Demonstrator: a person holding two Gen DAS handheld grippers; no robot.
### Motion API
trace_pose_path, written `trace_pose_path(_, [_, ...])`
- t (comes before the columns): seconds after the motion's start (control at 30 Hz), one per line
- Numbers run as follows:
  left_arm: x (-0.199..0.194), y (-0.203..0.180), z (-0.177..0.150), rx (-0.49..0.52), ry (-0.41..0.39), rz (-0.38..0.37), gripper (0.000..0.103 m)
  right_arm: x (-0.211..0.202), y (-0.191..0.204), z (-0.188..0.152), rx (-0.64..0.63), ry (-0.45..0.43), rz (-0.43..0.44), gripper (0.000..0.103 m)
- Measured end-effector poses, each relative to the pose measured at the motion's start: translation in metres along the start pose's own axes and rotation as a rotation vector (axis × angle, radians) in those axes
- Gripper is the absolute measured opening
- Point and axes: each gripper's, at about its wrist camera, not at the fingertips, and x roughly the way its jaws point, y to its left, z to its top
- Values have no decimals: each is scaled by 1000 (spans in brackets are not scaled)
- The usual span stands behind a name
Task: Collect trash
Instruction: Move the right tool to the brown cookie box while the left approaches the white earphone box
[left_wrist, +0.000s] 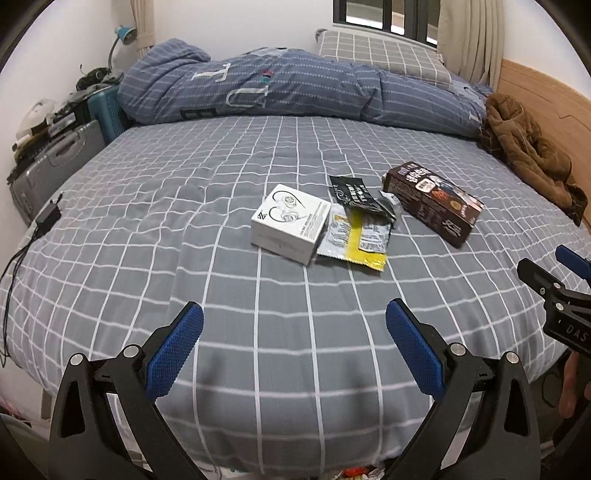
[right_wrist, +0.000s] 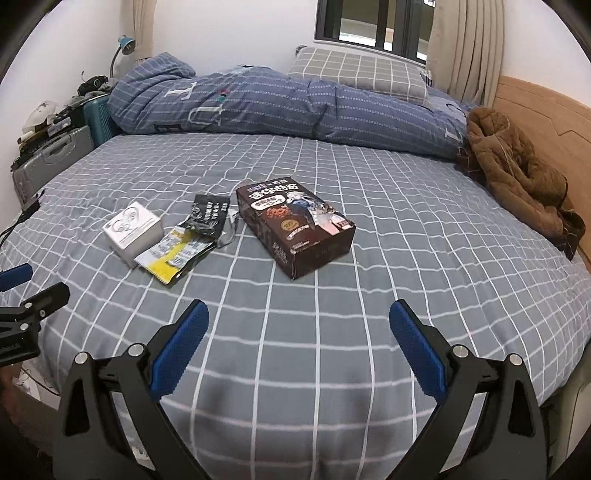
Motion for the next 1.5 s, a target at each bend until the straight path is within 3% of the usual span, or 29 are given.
trace_pose_path(0.83, [108, 16, 61, 18, 77, 19, 97, 135, -23, 67, -59, 130, 62, 94])
trace_pose_path(1.5, [146, 8, 79, 15, 107, -14, 94, 179, -36, 89, -84, 168, 168, 96])
